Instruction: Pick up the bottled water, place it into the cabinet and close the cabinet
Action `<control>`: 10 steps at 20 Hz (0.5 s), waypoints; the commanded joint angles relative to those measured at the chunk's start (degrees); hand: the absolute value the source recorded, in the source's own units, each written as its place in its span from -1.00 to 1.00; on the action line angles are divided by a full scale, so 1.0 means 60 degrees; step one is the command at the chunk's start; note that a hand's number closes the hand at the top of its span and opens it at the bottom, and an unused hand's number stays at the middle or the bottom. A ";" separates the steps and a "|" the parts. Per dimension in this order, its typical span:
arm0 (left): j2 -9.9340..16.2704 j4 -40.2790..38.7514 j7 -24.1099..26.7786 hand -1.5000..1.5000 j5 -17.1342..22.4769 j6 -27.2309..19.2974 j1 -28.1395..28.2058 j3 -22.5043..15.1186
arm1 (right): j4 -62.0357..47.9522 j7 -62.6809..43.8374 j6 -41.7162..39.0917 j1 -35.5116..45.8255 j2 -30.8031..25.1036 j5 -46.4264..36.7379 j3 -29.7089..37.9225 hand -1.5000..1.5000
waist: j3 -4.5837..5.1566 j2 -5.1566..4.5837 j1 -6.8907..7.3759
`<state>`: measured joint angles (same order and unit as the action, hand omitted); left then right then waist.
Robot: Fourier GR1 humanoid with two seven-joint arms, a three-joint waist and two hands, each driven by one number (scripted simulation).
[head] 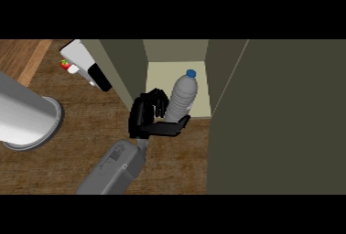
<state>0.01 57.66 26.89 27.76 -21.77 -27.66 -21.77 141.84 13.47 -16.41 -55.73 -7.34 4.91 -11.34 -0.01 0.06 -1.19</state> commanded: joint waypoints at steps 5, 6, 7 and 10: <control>-0.0002 -0.1387 -0.1357 1.00 -0.0313 -0.1302 -0.2512 0.0041 | 0.0582 0.0129 -0.0302 -0.0604 -0.0036 0.1035 0.0277 -1.00 | -0.0002 -0.0004 -0.0096; -0.0002 -0.1985 -0.1136 1.00 0.0079 -0.1515 -0.2723 -0.0058 | 0.0675 -0.0147 -0.0292 -0.0189 -0.0182 0.1292 0.0676 -1.00 | 0.0001 -0.0057 -0.0160; -0.0002 -0.2349 -0.0804 1.00 0.0667 -0.2017 -0.3041 -0.0586 | 0.0107 -0.0308 -0.0117 0.0516 0.0051 0.0884 0.0255 -1.00 | 0.0006 -0.0119 -0.0282; -0.0002 -0.3165 -0.0838 1.00 0.0762 -0.1936 -0.3740 0.0224 | 0.0703 -0.0214 -0.0317 -0.0117 -0.0001 0.0978 0.0279 -1.00 | 0.0007 -0.0088 -0.0288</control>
<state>0.01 44.30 21.64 30.27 -30.89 -44.86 -21.89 141.23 14.54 -17.77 -55.14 -6.97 5.88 -9.96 0.01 -0.35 -2.48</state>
